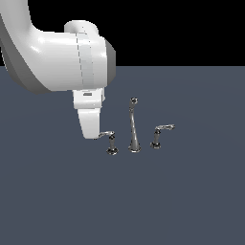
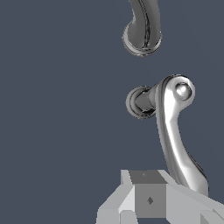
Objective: Turn on the faucet by rotating a designated handle.
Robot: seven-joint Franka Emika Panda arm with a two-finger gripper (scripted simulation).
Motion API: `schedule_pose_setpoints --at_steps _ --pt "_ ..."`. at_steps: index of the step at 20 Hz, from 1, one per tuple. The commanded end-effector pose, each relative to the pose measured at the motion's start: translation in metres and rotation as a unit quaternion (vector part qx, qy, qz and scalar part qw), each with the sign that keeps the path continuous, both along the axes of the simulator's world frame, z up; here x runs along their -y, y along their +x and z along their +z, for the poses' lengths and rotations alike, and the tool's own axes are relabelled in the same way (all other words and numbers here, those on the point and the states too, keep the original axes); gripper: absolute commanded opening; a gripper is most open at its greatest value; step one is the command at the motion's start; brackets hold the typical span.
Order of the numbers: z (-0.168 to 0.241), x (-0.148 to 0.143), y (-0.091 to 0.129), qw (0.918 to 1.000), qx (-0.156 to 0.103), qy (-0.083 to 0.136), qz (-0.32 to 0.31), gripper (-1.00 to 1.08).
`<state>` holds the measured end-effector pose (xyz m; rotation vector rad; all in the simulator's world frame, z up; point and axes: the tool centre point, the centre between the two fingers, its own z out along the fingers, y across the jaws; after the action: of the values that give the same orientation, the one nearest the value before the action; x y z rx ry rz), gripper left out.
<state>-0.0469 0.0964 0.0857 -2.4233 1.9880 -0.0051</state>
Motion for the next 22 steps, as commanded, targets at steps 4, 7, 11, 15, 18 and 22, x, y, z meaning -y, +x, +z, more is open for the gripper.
schedule_pose_setpoints --at_steps 4,7,11,15,18,22 --pt "0.0 -0.002 -0.01 1.0 0.0 0.0 0.002 -1.0" --pt "0.0 0.003 -0.019 1.0 -0.001 0.0 0.001 -1.0" --pt "0.0 0.01 -0.032 1.0 -0.002 -0.001 0.001 -1.0" --pt "0.0 0.017 -0.045 1.0 -0.003 -0.001 0.0 -1.0" --pt "0.0 0.022 -0.055 1.0 -0.003 -0.002 0.0 -1.0" --pt "0.0 0.021 -0.055 1.0 -0.002 0.0 0.007 -1.0"
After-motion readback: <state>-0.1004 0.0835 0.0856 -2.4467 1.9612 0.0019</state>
